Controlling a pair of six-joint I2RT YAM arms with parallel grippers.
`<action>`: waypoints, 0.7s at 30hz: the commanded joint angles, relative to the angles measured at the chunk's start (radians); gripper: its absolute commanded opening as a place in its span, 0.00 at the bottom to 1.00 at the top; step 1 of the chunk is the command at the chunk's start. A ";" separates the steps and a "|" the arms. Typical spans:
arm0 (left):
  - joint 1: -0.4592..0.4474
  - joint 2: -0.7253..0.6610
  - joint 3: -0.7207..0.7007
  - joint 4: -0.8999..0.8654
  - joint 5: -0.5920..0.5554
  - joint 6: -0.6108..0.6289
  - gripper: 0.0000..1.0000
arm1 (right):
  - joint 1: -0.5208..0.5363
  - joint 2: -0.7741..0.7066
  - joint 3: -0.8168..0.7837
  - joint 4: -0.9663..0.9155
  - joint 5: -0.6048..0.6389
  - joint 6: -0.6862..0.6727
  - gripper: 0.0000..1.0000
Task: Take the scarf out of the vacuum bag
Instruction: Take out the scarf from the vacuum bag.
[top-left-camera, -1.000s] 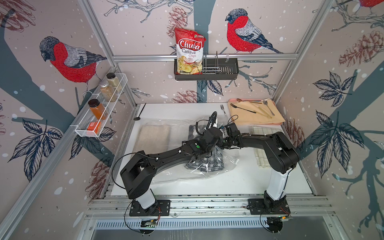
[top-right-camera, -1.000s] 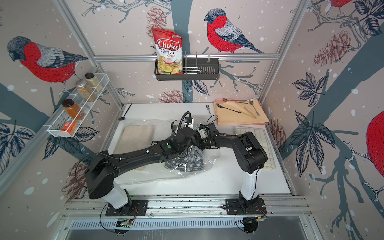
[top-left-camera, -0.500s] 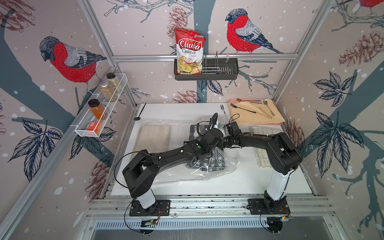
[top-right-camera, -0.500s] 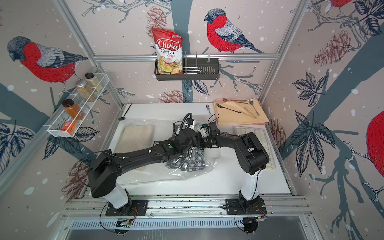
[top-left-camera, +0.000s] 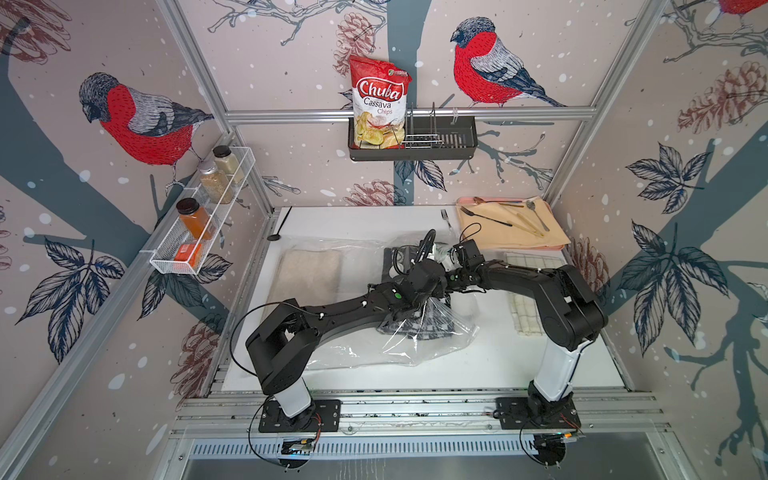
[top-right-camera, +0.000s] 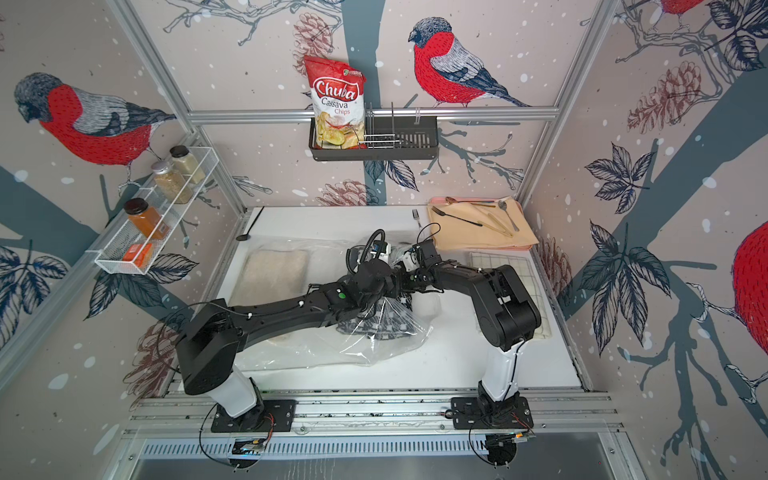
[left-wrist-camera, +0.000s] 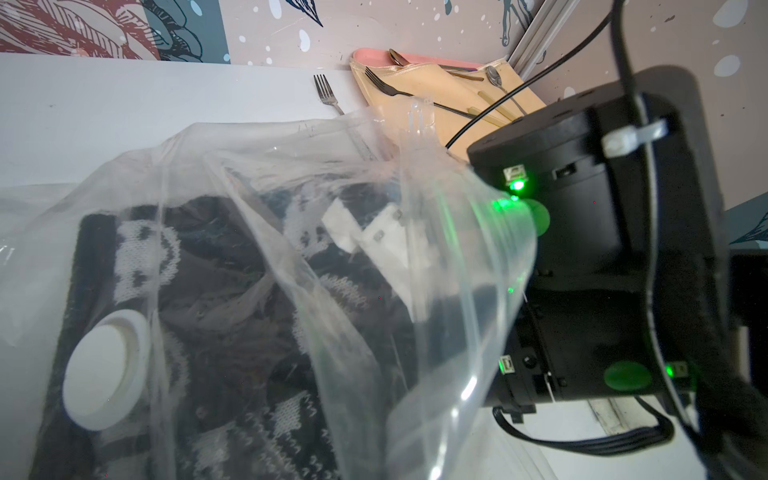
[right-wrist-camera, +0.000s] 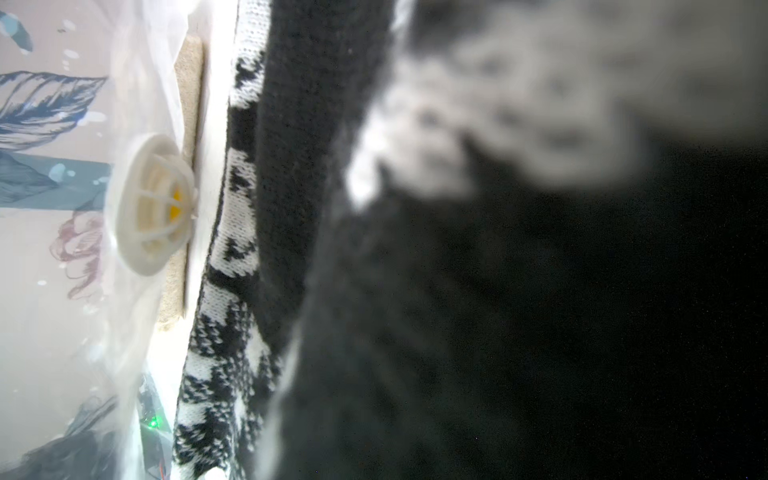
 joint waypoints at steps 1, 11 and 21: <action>0.000 -0.005 -0.011 0.019 0.000 -0.009 0.00 | -0.004 0.004 0.015 -0.008 0.044 -0.022 0.00; -0.003 -0.001 -0.010 0.018 0.004 -0.012 0.00 | -0.015 0.012 0.007 0.012 0.033 -0.009 0.00; -0.004 -0.004 -0.006 0.007 -0.015 -0.010 0.00 | -0.018 0.002 0.009 0.010 0.025 -0.017 0.00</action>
